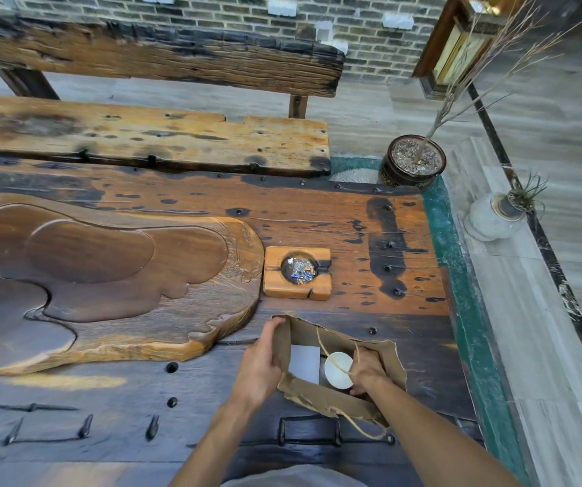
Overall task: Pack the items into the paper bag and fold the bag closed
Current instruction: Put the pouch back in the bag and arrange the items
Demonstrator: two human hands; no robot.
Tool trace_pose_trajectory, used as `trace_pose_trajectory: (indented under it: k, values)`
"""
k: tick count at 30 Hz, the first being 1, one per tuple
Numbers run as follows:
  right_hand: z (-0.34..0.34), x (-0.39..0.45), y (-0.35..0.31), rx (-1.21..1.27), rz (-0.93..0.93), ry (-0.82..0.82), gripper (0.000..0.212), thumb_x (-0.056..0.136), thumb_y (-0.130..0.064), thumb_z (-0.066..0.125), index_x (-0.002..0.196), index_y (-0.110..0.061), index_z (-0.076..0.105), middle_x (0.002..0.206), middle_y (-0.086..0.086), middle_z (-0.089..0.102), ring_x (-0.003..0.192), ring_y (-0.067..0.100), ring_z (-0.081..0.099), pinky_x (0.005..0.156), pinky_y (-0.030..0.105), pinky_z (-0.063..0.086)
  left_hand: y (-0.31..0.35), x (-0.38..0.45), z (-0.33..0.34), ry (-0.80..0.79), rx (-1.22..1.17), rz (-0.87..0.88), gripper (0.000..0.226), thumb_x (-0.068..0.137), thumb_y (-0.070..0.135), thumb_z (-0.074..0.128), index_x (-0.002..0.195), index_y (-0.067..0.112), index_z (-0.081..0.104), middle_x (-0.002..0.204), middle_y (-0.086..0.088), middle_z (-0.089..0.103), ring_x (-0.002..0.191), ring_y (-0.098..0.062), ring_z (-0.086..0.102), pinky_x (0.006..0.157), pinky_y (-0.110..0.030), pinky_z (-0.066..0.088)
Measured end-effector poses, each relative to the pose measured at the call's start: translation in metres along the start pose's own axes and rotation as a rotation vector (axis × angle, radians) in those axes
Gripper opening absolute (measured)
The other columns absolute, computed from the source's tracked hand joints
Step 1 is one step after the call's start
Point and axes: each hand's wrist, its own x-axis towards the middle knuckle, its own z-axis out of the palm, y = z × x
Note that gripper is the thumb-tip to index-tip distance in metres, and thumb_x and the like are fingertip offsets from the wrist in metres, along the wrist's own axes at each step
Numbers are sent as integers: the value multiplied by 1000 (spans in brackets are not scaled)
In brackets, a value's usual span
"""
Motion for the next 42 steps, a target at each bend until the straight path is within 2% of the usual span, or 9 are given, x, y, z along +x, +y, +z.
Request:
trace_pose_trajectory:
  k: [4,9,11,16,24,29,32,35,42]
  values:
    - [2,1,-2,-46,7,-19,12,98,-1,49,93,-12,47,118,16,61,51,20,54,25,17,36,0,0,0,11,18,16,74,82,-9,45,133,43,32,92,-10,69,83,-24,65,74,-47,54]
    - [2,-4,-4,-83,9,-19,13,97,-4,49,108,-8,53,107,18,59,76,34,66,32,32,52,1,0,0,11,19,17,76,81,-9,44,134,45,32,97,-9,69,87,-23,65,77,-45,55]
    - [0,-9,-8,-147,-19,-29,17,92,-5,57,107,-10,54,115,18,61,89,36,69,39,35,56,1,0,0,15,25,21,77,80,-9,44,135,44,32,102,-9,68,92,-25,64,78,-44,55]
    - [-9,-21,-14,-215,-27,-87,22,94,-17,56,113,-6,57,94,17,63,79,35,73,58,38,61,3,-2,0,8,43,40,80,78,-13,42,137,41,32,107,-8,67,94,-25,62,76,-36,51]
    - [-32,-49,-18,-290,-176,-195,57,91,-58,51,124,-11,52,116,11,68,99,27,72,96,37,56,1,-9,-1,-35,52,138,94,79,-14,44,143,53,24,98,-7,70,83,-22,64,70,-31,50]
    - [-50,-82,-15,-449,-346,-202,61,91,-60,50,119,-6,60,115,14,71,88,20,63,92,36,52,2,-15,-3,-60,50,164,98,84,-4,51,145,55,3,69,-8,65,62,-19,59,56,-25,43]
    - [-65,-108,-13,-454,-454,-200,55,92,-57,51,118,-10,64,111,9,72,88,17,62,88,32,50,4,-18,-5,-79,23,184,95,88,0,54,145,56,1,114,-11,70,93,-23,67,79,-38,54]
    - [-81,-130,-7,-354,-533,-226,47,88,-52,62,117,-14,68,112,1,72,95,13,65,93,33,52,9,-20,-10,-88,-20,165,88,91,5,57,149,45,3,149,-1,44,111,-11,60,93,-37,53]
    - [-125,-164,22,-83,-582,-215,38,83,-45,71,106,-14,70,97,0,77,87,7,70,84,26,57,17,-23,-24,-83,-55,167,68,92,24,63,146,36,24,116,16,54,86,-19,70,69,-16,51]
